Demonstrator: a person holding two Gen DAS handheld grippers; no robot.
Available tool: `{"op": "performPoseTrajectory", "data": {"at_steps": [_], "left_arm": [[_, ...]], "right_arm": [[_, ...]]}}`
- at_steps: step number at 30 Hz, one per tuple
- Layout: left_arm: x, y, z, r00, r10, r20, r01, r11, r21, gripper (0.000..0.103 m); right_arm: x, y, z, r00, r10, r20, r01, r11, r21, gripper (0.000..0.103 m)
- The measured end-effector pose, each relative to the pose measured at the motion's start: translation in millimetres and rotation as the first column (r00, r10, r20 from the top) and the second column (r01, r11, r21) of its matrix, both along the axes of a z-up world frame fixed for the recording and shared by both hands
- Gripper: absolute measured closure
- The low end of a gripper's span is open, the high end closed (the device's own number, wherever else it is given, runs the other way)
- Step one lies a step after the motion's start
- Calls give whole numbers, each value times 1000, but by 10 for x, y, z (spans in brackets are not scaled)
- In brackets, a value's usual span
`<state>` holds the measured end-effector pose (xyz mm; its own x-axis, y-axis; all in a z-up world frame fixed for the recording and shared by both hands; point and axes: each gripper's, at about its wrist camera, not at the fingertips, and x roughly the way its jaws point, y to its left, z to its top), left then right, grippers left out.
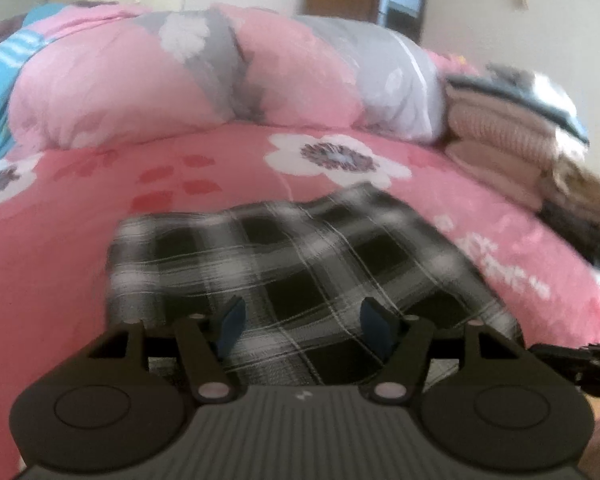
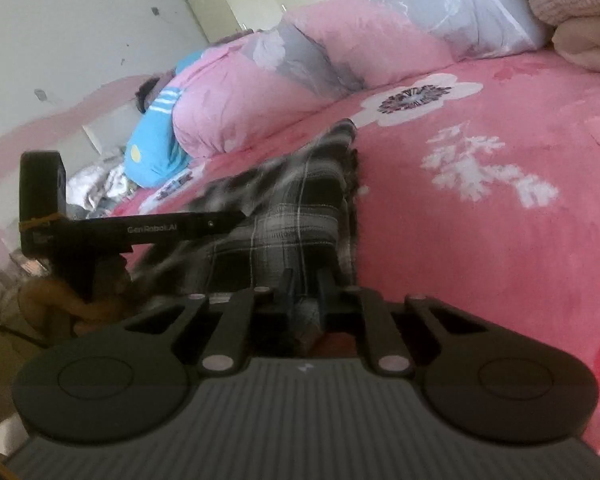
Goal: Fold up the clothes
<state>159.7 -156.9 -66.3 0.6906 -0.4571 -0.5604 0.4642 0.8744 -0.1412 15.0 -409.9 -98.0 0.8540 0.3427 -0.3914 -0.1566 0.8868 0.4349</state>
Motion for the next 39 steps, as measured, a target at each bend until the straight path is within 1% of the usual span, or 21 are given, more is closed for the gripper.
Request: {"op": "performPoseTrajectory", "data": {"at_steps": [2, 5, 7, 11, 12, 14, 15, 16, 18, 19, 20, 21, 23, 25, 26, 28, 31, 34, 35, 37, 39], "left_arm": [[-32, 172, 83, 1000, 22, -3, -23, 998, -53, 38], [-108, 510, 218, 999, 53, 9, -51, 994, -102, 38], [-147, 725, 247, 997, 80, 1, -79, 989, -124, 35], [-229, 1143, 243, 990, 136, -34, -140, 975, -172, 31], [-251, 1220, 200, 989, 139, -53, -147, 972, -184, 30], [-296, 1375, 116, 985, 144, -89, -160, 965, -207, 29], [-318, 1450, 74, 983, 146, -107, -167, 962, -218, 29], [-338, 1497, 34, 982, 141, -122, -166, 960, -225, 29], [-373, 1585, -45, 981, 130, -145, -163, 956, -243, 27], [-381, 1623, -77, 980, 128, -154, -164, 953, -254, 25], [-388, 1660, -109, 979, 124, -162, -165, 950, -265, 20], [-385, 1679, -133, 978, 116, -171, -160, 949, -273, 15], [-395, 1713, -169, 979, 104, -176, -152, 947, -283, 15], [-439, 1727, -193, 984, 102, -149, -140, 951, -274, 15], [-463, 1736, -215, 986, 100, -137, -134, 953, -271, 15], [-489, 1755, -266, 988, 91, -127, -124, 952, -279, 15], [-516, 1765, -297, 991, 79, -110, -107, 954, -281, 14], [-521, 1762, -303, 993, 68, -100, -93, 956, -279, 14], [-522, 1763, -306, 993, 65, -98, -90, 956, -280, 14], [-526, 1771, -315, 993, 64, -96, -89, 954, -287, 14], [-524, 1779, -322, 993, 64, -97, -90, 951, -295, 14]], "right_arm": [[-89, -50, 83, 999, -38, 36, 38, 999, -14, 92], [-194, -121, 237, 993, -94, 68, 94, 996, 0, 93], [-161, -20, 392, 994, -68, 90, 70, 997, -25, 93], [43, 431, 630, 988, 37, 147, -12, 986, -165, 93], [123, 526, 640, 988, 47, 147, -18, 981, -195, 93], [286, 677, 560, 992, 37, 117, -3, 961, -277, 93], [388, 720, 442, 997, 19, 77, 7, 947, -320, 94], [469, 726, 325, 1000, 0, 31, 10, 940, -342, 94], [519, 687, 188, 1000, -21, 9, 22, 947, -321, 95], [521, 691, 262, 999, -33, -8, 29, 950, -312, 95], [508, 711, 354, 999, -43, -11, 38, 950, -311, 94], [452, 746, 448, 999, -38, 11, 39, 951, -307, 92], [341, 816, 630, 998, -26, 54, 41, 954, -298, 92], [220, 909, 728, 997, 0, 78, 23, 957, -289, 92], [156, 968, 755, 996, 19, 84, 6, 956, -292, 92], [24, 1094, 732, 994, 69, 91, -35, 943, -332, 92], [-40, 1385, 652, 986, 153, 72, -102, 881, -463, 92], [-76, 1664, 576, 972, 229, 55, -155, 796, -585, 92], [-82, 1753, 560, 966, 254, 51, -166, 759, -630, 92], [-96, 1931, 499, 952, 304, 35, -187, 670, -718, 92], [-129, 2085, 446, 935, 355, 11, -214, 588, -780, 92]]}}
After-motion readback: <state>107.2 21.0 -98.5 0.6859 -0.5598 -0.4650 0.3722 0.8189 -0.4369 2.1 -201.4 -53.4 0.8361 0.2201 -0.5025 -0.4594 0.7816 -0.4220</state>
